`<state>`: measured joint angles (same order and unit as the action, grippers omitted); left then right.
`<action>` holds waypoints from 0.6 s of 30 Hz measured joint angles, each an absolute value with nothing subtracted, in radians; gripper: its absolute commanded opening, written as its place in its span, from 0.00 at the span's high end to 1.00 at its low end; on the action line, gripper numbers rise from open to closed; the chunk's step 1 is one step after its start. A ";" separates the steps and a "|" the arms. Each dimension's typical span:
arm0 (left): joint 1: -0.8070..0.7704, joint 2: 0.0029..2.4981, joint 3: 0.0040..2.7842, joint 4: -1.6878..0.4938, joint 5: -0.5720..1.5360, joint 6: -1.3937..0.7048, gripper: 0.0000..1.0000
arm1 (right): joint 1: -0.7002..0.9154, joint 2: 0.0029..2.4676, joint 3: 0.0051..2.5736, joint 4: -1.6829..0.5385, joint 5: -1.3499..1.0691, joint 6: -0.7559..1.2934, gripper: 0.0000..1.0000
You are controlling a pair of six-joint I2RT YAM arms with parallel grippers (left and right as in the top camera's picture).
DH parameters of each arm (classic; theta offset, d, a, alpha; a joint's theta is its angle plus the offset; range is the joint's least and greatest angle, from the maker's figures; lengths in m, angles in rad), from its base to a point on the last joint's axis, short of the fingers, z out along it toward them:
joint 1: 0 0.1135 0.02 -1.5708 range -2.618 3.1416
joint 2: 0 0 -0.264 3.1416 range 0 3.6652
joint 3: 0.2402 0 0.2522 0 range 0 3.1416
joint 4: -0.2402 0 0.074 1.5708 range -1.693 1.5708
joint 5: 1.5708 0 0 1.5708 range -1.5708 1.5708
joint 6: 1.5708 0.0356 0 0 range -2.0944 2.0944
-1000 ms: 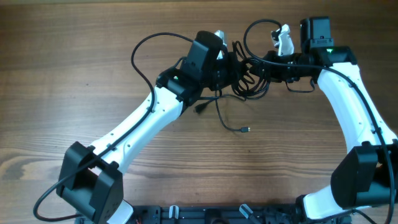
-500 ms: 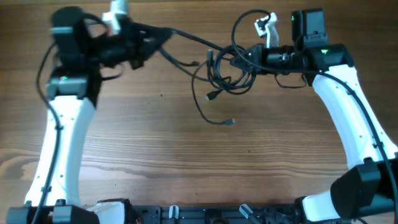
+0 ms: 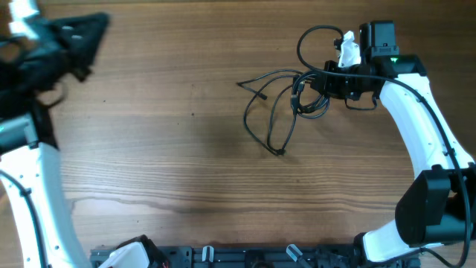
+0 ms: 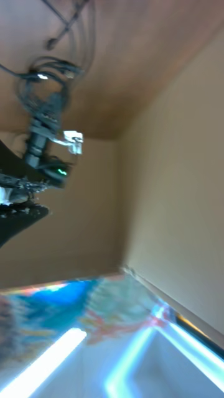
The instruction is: Untangle cables
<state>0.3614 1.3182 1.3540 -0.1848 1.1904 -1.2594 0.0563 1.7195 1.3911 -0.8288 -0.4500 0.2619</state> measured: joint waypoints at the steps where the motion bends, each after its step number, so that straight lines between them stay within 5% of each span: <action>1: 0.304 1.322 1.360 -0.300 1.173 -1.177 0.75 | 0.056 1.719 1.391 -0.829 -0.451 0.263 0.96; 4: 0.136 1.347 1.362 -0.630 1.019 -0.916 0.65 | 0.056 1.719 1.391 -0.830 -0.451 0.265 0.96; 7: -0.051 1.391 1.360 -0.737 0.812 -0.720 0.63 | 0.056 1.719 1.391 -0.829 -0.451 0.265 0.96; 11: -0.341 1.458 1.360 -0.739 0.608 -0.662 0.66 | 0.056 1.719 1.391 -0.829 -0.464 0.265 0.96; 18: -0.503 1.639 1.358 -0.582 0.532 -0.667 0.63 | 0.056 1.719 1.391 -0.710 -0.670 0.270 0.96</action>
